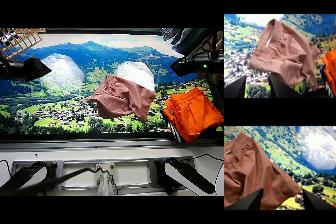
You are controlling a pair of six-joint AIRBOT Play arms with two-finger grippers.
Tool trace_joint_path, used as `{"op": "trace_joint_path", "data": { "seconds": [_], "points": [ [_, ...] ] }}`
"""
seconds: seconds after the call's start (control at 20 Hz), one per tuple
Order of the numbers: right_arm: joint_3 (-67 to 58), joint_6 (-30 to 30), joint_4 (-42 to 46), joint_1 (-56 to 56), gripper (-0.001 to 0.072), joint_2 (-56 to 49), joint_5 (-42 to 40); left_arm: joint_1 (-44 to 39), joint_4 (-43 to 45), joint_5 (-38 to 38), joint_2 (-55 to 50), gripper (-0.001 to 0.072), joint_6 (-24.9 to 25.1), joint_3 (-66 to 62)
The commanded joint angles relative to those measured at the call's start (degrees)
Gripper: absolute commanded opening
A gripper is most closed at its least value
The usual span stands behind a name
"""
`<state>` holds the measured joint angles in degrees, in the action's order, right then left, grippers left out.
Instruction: Fold the clothes and pants, and hang the long-sleeved shirts on hangers.
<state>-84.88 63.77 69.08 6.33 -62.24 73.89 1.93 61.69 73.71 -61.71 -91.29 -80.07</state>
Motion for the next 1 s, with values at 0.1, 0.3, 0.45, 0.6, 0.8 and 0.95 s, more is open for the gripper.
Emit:
{"op": "trace_joint_path", "data": {
  "seconds": [0.1, 0.3, 0.45, 0.6, 0.8, 0.95],
  "points": [
    [0.02, 0.0, 0.0, -0.04, 0.0565, -0.02, 0.04, -0.04, -0.02, 0.0, -0.02, 0.0308, -0.02, -0.04],
    [0.02, 0.0, 0.0, -0.04, 0.0565, -0.02, 0.02, -0.04, -0.02, 0.0, -0.02, 0.0308, 0.0, -0.04],
    [0.02, 0.0, 0.0, -0.04, 0.0565, -0.02, 0.02, -0.04, -0.02, -0.02, -0.02, 0.0308, 0.0, -0.04],
    [0.02, 0.0, 0.0, -0.04, 0.0565, -0.02, 0.02, -0.04, 0.0, -0.94, 0.0, 0.0308, 0.0, -0.04],
    [0.02, -0.02, 0.0, -0.04, 0.0565, -0.02, -2.27, -0.07, 0.02, -1.03, -0.55, 0.0308, 2.86, -0.04],
    [0.02, 0.0, -0.57, -0.07, 0.0565, -0.02, -6.88, -1.05, -0.04, -3.41, -3.69, 0.0308, 10.69, 1.66]
  ]
}}
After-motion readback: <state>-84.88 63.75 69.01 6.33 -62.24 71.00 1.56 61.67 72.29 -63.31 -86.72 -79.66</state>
